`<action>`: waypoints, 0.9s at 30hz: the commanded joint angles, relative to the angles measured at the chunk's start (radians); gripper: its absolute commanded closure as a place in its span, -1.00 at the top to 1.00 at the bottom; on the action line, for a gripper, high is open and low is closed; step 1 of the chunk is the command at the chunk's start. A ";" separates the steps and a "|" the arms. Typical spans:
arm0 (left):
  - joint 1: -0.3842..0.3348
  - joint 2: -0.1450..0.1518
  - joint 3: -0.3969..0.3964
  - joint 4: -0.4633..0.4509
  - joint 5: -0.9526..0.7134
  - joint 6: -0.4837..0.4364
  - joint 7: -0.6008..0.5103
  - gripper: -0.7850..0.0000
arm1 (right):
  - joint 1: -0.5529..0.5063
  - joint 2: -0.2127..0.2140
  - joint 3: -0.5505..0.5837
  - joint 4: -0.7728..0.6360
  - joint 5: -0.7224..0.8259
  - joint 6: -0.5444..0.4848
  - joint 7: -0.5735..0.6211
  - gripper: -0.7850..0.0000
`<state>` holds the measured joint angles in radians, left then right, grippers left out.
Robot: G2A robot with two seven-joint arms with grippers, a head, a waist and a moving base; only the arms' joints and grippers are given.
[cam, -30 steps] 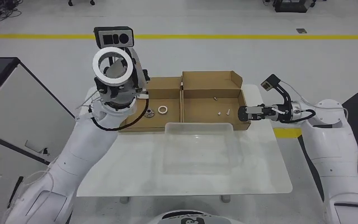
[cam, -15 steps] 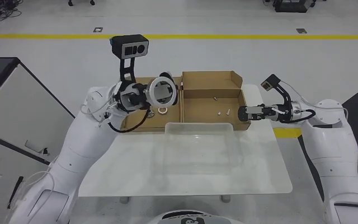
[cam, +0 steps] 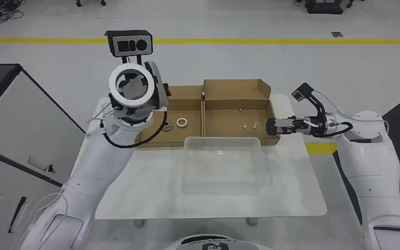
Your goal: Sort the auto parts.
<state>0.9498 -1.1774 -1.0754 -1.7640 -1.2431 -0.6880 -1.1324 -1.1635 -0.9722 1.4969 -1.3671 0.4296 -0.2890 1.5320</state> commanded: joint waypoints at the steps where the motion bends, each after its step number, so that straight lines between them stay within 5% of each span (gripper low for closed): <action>1: 0.001 -0.003 -0.010 0.011 0.062 0.003 -0.002 -1.00 | 0.000 0.000 0.000 0.000 0.001 0.000 0.000 1.00; 10: 0.003 -0.007 -0.029 0.033 0.324 0.020 -0.020 -1.00 | 0.000 0.000 0.000 0.000 0.001 0.000 0.000 1.00; 20: 0.028 -0.035 -0.016 0.014 0.034 0.011 -0.010 -1.00 | 0.000 0.000 0.000 0.000 0.001 0.000 0.000 1.00; 27: 0.032 -0.052 -0.034 0.016 -0.001 0.029 -0.028 -1.00 | 0.000 0.000 0.000 0.000 0.001 0.000 0.000 1.00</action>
<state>0.9820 -1.2280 -1.1083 -1.7475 -1.2463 -0.6610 -1.1592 -1.1635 -0.9722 1.4969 -1.3671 0.4296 -0.2890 1.5320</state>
